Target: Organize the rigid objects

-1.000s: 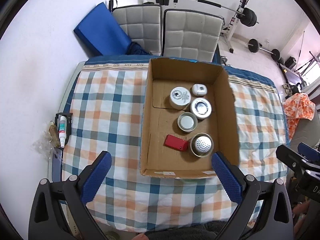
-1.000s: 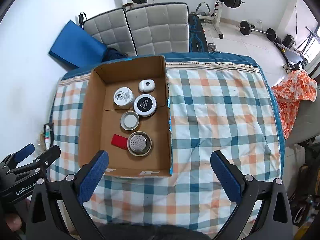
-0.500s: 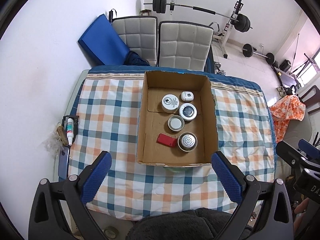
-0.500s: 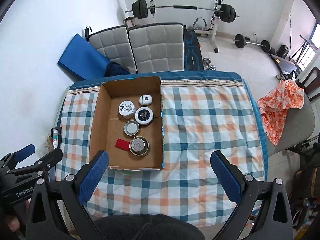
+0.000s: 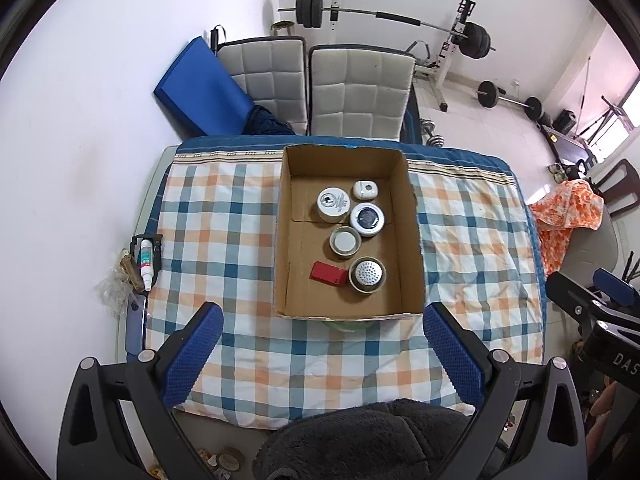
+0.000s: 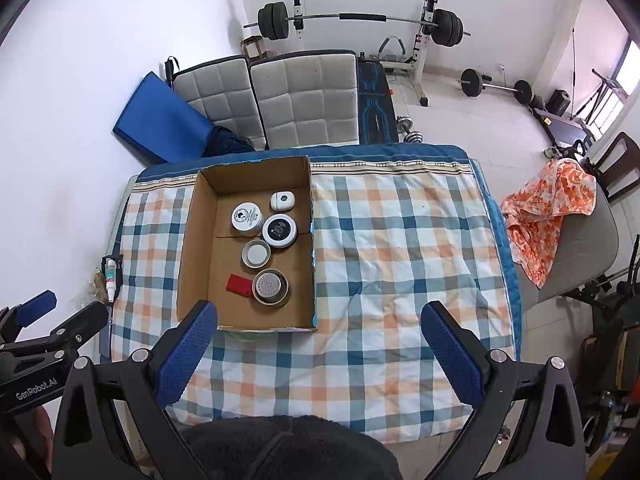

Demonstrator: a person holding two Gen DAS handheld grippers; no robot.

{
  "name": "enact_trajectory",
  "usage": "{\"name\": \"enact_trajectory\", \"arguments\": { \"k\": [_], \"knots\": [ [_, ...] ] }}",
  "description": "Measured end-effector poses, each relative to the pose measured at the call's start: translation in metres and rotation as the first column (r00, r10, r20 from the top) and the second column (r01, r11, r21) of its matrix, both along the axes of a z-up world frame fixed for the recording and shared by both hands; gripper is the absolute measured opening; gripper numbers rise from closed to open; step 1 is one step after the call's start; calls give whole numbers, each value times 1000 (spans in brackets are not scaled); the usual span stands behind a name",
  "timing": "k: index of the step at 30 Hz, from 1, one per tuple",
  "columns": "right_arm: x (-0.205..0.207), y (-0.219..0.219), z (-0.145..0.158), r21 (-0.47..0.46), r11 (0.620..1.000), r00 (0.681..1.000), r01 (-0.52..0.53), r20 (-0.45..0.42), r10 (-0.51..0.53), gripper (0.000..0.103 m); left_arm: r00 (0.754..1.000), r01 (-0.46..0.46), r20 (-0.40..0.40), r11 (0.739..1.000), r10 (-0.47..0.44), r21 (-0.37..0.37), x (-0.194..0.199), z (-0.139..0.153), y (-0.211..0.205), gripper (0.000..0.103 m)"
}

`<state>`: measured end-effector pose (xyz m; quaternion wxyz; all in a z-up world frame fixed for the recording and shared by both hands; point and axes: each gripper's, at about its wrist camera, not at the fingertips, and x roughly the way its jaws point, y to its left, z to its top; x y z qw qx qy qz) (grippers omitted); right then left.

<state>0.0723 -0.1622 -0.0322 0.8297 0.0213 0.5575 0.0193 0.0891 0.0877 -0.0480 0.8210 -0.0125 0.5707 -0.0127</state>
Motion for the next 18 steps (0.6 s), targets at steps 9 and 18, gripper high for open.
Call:
{"name": "enact_trajectory", "arguments": {
  "k": [9, 18],
  "knots": [
    [-3, -1, 6, -16, 1000, 1000, -1, 1, 1, 103, 1000, 20, 11, 1000, -20, 5, -1, 7, -9, 103],
    [-5, -3, 9, -21, 1000, 1000, 0, 12, 0, 103, 1000, 7, 22, 1000, -7, 1, -2, 10, -6, 103]
  ]
}}
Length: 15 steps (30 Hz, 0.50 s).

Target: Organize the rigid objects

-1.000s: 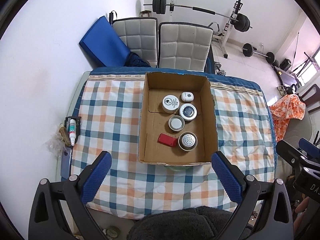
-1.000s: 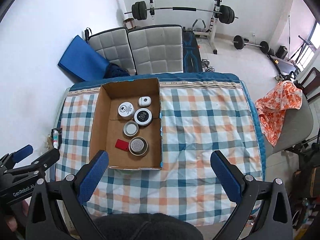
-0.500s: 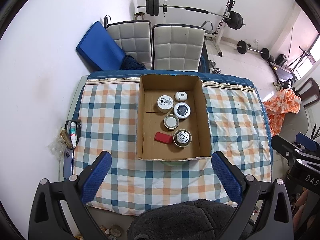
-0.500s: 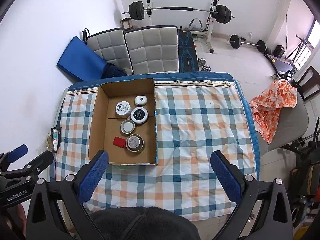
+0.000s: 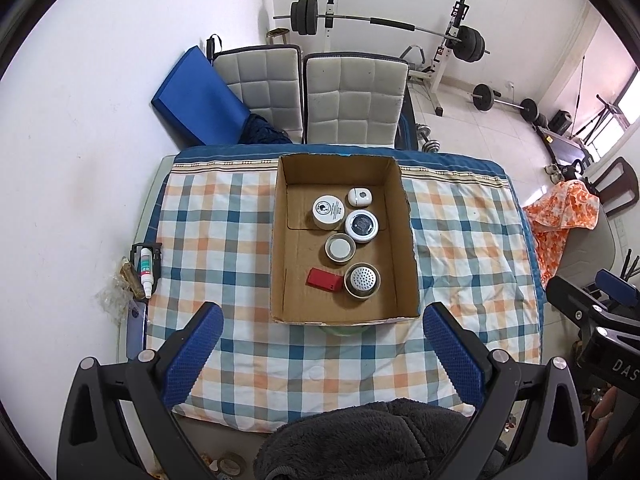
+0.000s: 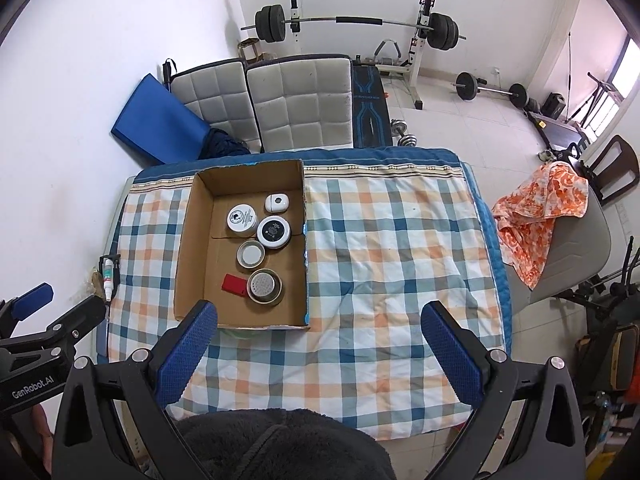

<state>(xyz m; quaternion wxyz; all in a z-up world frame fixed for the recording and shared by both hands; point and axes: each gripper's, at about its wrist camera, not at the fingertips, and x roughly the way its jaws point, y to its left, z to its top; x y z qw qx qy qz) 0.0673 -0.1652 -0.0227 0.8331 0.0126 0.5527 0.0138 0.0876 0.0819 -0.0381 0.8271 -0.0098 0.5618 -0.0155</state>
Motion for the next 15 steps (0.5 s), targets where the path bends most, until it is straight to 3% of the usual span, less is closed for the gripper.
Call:
{"name": "enact_trajectory", "arguments": {
  "k": [15],
  "knots": [
    [-3, 1, 12, -21, 1000, 1000, 19, 19, -19, 103, 1000, 4, 19, 1000, -4, 4, 1, 1, 3, 103]
  ]
}}
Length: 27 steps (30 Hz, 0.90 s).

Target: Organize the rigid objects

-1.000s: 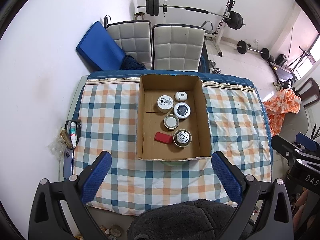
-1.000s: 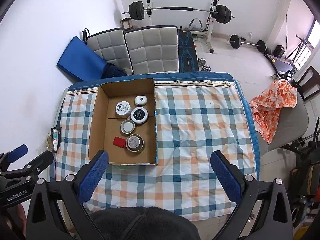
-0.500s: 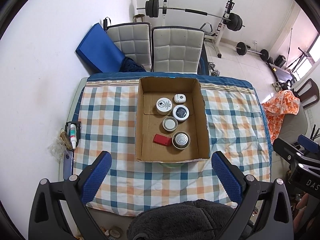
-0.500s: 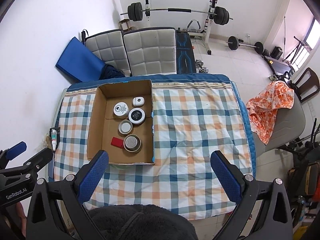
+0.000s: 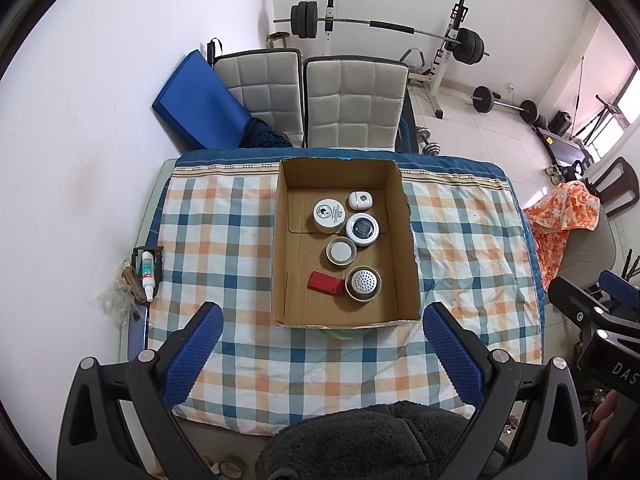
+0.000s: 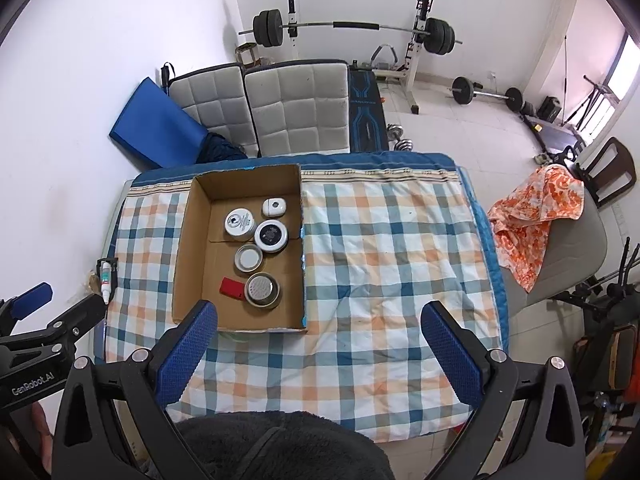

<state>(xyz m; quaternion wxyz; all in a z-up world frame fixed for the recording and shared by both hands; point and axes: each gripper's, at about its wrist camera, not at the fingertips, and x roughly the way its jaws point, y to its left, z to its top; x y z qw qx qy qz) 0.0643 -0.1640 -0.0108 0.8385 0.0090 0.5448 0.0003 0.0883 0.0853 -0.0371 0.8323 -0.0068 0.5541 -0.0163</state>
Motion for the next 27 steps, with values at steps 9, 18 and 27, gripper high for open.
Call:
{"name": "enact_trajectory", "arguments": {
  "k": [9, 18, 27],
  "knots": [
    [-2, -1, 10, -21, 999, 998, 25, 58, -23, 103, 1000, 11, 22, 1000, -12, 11, -2, 5, -5, 103],
    [-2, -2, 13, -22, 999, 997, 41, 74, -39, 103, 999, 12, 33, 1000, -13, 14, 0, 5, -5, 103],
    [-4, -3, 17, -26, 998, 993, 64, 100, -61, 103, 999, 17, 39, 1000, -18, 13, -1, 7, -7, 103]
  ]
}}
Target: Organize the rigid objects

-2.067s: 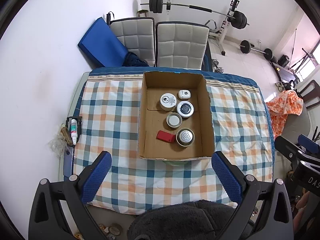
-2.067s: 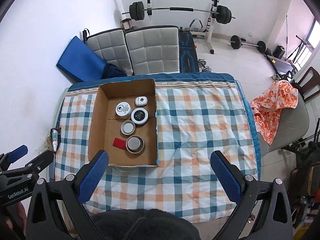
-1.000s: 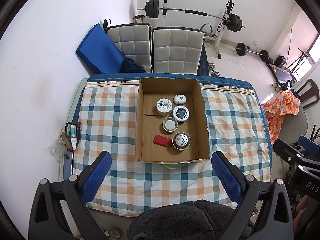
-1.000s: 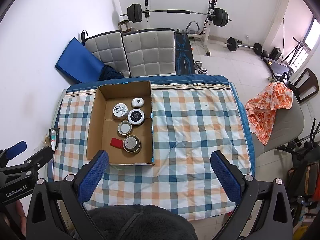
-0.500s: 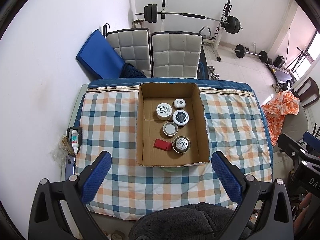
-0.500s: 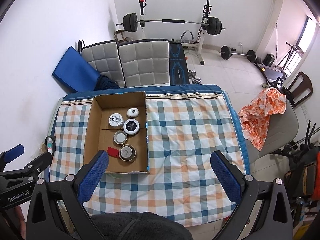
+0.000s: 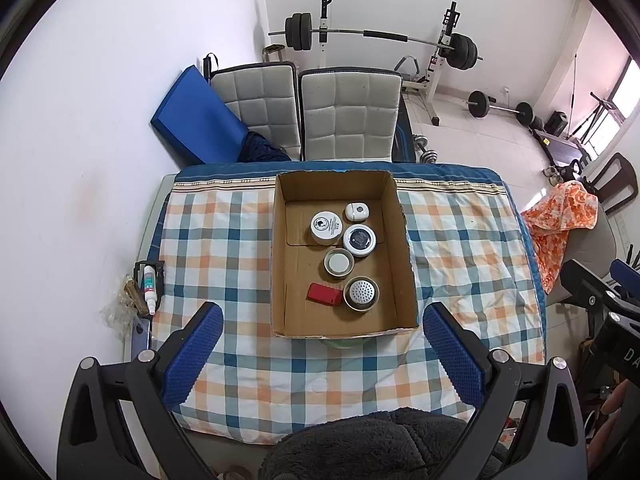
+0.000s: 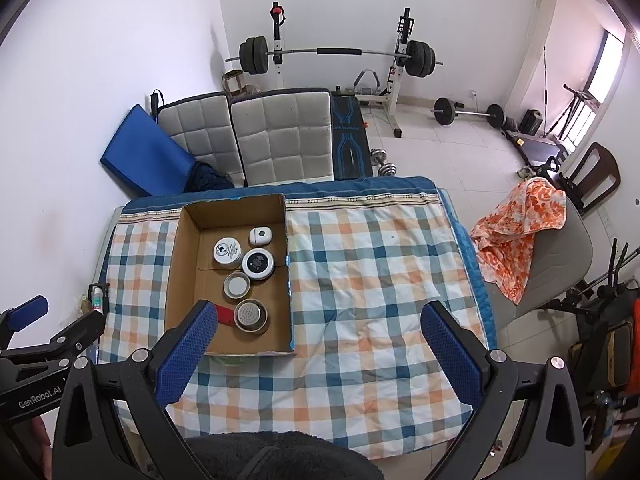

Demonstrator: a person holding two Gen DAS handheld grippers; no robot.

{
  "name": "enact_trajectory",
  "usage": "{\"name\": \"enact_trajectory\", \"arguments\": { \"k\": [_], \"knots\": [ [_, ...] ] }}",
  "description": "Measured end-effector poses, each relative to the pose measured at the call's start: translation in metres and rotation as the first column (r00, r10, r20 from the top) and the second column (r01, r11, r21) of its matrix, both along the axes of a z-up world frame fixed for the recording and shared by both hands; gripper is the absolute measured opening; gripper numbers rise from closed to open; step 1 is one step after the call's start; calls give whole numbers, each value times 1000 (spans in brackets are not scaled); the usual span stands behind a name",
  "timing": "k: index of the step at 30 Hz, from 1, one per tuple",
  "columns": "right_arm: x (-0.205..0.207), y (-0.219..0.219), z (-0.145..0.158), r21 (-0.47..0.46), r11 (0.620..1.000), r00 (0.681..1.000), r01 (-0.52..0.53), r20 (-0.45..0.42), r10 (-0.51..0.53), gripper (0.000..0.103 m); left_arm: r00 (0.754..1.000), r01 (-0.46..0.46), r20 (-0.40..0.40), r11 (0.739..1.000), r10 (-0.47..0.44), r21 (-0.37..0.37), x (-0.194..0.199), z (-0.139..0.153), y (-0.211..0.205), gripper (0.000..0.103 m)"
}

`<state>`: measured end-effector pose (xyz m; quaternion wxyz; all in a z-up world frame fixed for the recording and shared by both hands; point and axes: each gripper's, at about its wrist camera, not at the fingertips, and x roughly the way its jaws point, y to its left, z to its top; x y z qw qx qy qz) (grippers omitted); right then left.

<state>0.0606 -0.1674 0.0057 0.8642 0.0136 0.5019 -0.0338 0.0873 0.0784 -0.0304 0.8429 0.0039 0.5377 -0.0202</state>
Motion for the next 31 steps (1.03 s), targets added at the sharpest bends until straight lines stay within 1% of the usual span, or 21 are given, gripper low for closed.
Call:
{"name": "enact_trajectory", "arguments": {
  "k": [23, 31],
  "knots": [
    [-2, 4, 4, -6, 1000, 1000, 22, 18, -22, 103, 1000, 16, 9, 1000, -16, 1, -2, 4, -2, 103],
    [0, 5, 4, -7, 1000, 999, 30, 12, -29, 103, 1000, 5, 17, 1000, -5, 5, -4, 5, 3, 103]
  ]
}}
